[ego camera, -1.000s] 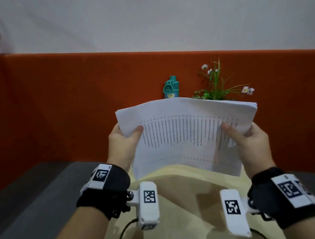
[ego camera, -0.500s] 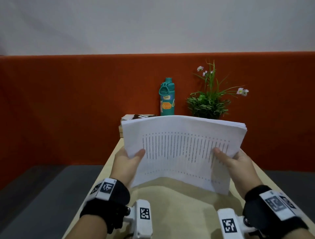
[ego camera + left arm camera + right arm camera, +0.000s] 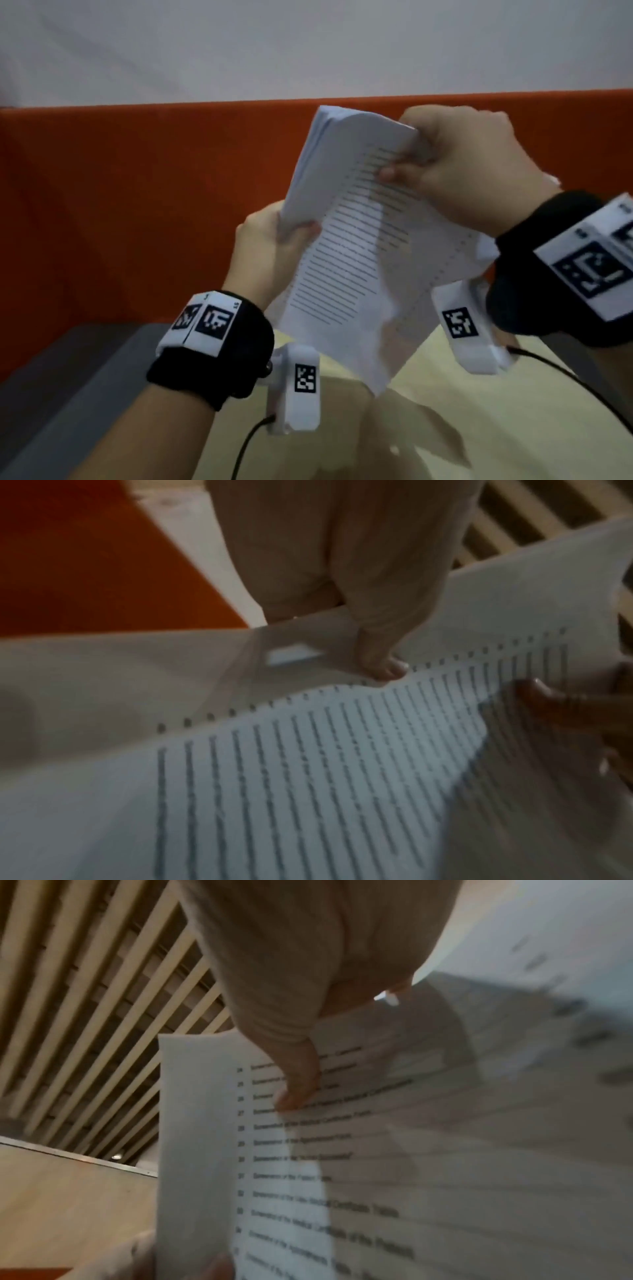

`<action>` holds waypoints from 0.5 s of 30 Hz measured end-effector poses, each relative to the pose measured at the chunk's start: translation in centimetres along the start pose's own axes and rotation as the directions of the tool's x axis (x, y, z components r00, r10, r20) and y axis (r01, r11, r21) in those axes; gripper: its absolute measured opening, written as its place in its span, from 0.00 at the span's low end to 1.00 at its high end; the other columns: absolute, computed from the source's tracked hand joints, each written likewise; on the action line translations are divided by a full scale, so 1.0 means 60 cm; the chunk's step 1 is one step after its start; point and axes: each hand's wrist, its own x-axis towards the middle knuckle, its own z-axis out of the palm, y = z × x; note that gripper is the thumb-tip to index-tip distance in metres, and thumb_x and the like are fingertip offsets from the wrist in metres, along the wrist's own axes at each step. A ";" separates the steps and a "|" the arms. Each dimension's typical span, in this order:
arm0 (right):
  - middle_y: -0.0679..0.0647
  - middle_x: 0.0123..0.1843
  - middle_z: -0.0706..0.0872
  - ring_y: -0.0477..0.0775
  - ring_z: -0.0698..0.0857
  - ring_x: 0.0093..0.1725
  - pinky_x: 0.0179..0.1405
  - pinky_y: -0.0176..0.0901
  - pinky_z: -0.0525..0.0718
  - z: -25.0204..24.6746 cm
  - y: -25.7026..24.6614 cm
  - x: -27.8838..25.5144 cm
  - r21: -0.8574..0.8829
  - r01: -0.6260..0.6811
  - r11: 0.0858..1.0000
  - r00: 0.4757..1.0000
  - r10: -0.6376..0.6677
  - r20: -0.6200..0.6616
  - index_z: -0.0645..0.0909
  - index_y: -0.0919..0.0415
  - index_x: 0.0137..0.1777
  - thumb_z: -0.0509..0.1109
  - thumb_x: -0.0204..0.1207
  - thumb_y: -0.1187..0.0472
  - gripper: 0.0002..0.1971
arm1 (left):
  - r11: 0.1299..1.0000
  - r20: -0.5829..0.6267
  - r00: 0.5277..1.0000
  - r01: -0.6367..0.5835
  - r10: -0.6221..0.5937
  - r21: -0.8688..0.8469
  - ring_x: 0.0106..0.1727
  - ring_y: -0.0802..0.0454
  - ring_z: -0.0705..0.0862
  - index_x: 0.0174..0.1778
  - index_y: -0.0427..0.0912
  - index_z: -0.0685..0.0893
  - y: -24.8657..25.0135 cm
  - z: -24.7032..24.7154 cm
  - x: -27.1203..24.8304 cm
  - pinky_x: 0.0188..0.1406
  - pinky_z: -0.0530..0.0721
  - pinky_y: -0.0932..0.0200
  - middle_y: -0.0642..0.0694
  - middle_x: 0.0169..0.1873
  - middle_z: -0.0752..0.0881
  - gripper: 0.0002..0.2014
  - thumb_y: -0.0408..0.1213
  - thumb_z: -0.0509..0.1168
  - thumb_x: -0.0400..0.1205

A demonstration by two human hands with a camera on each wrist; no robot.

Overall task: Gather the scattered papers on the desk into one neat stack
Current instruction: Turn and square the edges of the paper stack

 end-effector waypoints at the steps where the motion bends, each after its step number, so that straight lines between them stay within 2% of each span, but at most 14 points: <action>1: 0.46 0.56 0.82 0.56 0.77 0.63 0.59 0.48 0.65 0.008 0.005 -0.008 -0.039 -0.069 0.997 0.992 0.064 -0.108 0.78 0.46 0.56 0.73 0.69 0.45 0.17 | 0.997 -0.006 0.999 0.048 -0.048 -0.058 0.49 0.41 0.87 0.47 0.41 0.86 -0.006 0.000 -0.005 0.50 0.87 0.41 0.42 0.44 0.90 0.12 0.45 0.68 0.73; 2: 0.49 0.67 0.77 0.56 0.73 0.70 0.65 0.49 0.63 0.023 0.017 -0.023 0.003 -0.205 0.979 0.952 0.200 -0.231 0.73 0.45 0.68 0.74 0.66 0.42 0.29 | 0.990 -0.022 0.995 0.093 -0.096 -0.106 0.49 0.42 0.88 0.46 0.43 0.86 -0.016 0.001 -0.012 0.52 0.86 0.38 0.44 0.43 0.91 0.10 0.44 0.68 0.74; 3: 0.52 0.74 0.71 0.56 0.69 0.75 0.71 0.52 0.62 0.040 0.026 -0.042 0.156 -0.342 0.927 0.879 0.374 -0.296 0.66 0.47 0.76 0.76 0.63 0.41 0.41 | 0.978 -0.041 0.989 0.137 -0.145 -0.156 0.49 0.44 0.89 0.45 0.45 0.87 -0.023 0.002 -0.017 0.52 0.87 0.38 0.47 0.42 0.91 0.07 0.43 0.69 0.75; 4: 0.55 0.77 0.67 0.57 0.67 0.77 0.75 0.55 0.63 0.057 0.032 -0.062 0.361 -0.437 0.824 0.812 0.534 -0.235 0.59 0.49 0.80 0.77 0.62 0.42 0.47 | 0.961 -0.056 0.979 0.179 -0.195 -0.212 0.48 0.47 0.90 0.43 0.47 0.87 -0.030 0.003 -0.022 0.53 0.88 0.40 0.50 0.41 0.92 0.04 0.42 0.69 0.76; 5: 0.55 0.77 0.68 0.58 0.70 0.75 0.76 0.59 0.67 0.080 0.038 -0.079 0.561 -0.481 0.674 0.778 0.623 -0.081 0.57 0.50 0.80 0.78 0.62 0.43 0.49 | 0.938 -0.068 0.966 0.222 -0.248 -0.265 0.49 0.50 0.91 0.43 0.49 0.87 -0.035 0.006 -0.027 0.54 0.88 0.44 0.53 0.41 0.92 0.02 0.40 0.70 0.76; 6: 0.54 0.73 0.74 0.57 0.76 0.71 0.73 0.61 0.72 0.104 0.043 -0.095 0.709 -0.495 0.503 0.767 0.635 0.085 0.61 0.51 0.78 0.78 0.66 0.47 0.43 | 0.920 -0.079 0.954 0.255 -0.290 -0.299 0.49 0.50 0.91 0.45 0.50 0.88 -0.038 0.011 -0.034 0.55 0.88 0.46 0.54 0.43 0.92 0.04 0.39 0.71 0.76; 7: 0.51 0.67 0.81 0.55 0.81 0.66 0.69 0.61 0.77 0.127 0.045 -0.107 0.777 -0.501 0.381 0.768 0.610 0.196 0.68 0.52 0.72 0.75 0.71 0.52 0.31 | 0.908 -0.093 0.944 0.273 -0.317 -0.318 0.50 0.50 0.91 0.47 0.49 0.88 -0.041 0.018 -0.042 0.55 0.88 0.47 0.53 0.44 0.92 0.05 0.38 0.71 0.76; 8: 0.47 0.60 0.85 0.53 0.85 0.61 0.65 0.61 0.81 0.144 0.042 -0.118 0.787 -0.503 0.357 0.776 0.588 0.229 0.74 0.50 0.64 0.72 0.75 0.57 0.18 | 0.904 -0.112 0.937 0.281 -0.331 -0.322 0.50 0.48 0.90 0.49 0.48 0.87 -0.043 0.027 -0.049 0.55 0.88 0.46 0.51 0.45 0.92 0.06 0.38 0.71 0.77; 9: 0.44 0.55 0.86 0.53 0.86 0.58 0.62 0.60 0.83 0.154 0.035 -0.125 0.767 -0.510 0.389 0.775 0.595 0.214 0.77 0.47 0.57 0.68 0.78 0.59 0.10 | 0.905 -0.138 0.930 0.284 -0.340 -0.315 0.50 0.46 0.89 0.50 0.45 0.85 -0.046 0.035 -0.056 0.54 0.87 0.46 0.49 0.46 0.91 0.06 0.38 0.70 0.78; 10: 0.43 0.52 0.86 0.54 0.86 0.57 0.60 0.58 0.84 0.162 0.030 -0.131 0.758 -0.505 0.413 0.777 0.601 0.189 0.77 0.43 0.52 0.66 0.80 0.60 0.08 | 0.909 -0.162 0.926 0.280 -0.340 -0.308 0.51 0.46 0.88 0.51 0.44 0.83 -0.046 0.042 -0.063 0.53 0.87 0.48 0.48 0.47 0.90 0.07 0.39 0.69 0.79; 12: 0.42 0.51 0.86 0.52 0.85 0.56 0.57 0.55 0.84 0.169 0.022 -0.140 0.790 -0.464 0.400 0.784 0.601 0.156 0.77 0.42 0.47 0.64 0.81 0.61 0.09 | 0.919 -0.202 0.924 0.259 -0.325 -0.298 0.51 0.47 0.87 0.56 0.42 0.79 -0.045 0.051 -0.073 0.47 0.84 0.58 0.50 0.47 0.87 0.09 0.39 0.66 0.81; 15: 0.41 0.51 0.85 0.45 0.84 0.52 0.51 0.46 0.83 0.170 0.017 -0.148 0.816 -0.415 0.403 0.790 0.605 0.102 0.76 0.45 0.50 0.61 0.83 0.60 0.06 | 0.936 -0.242 0.927 0.217 -0.287 -0.278 0.43 0.61 0.84 0.57 0.47 0.75 -0.044 0.053 -0.073 0.32 0.77 0.79 0.60 0.42 0.83 0.08 0.39 0.63 0.83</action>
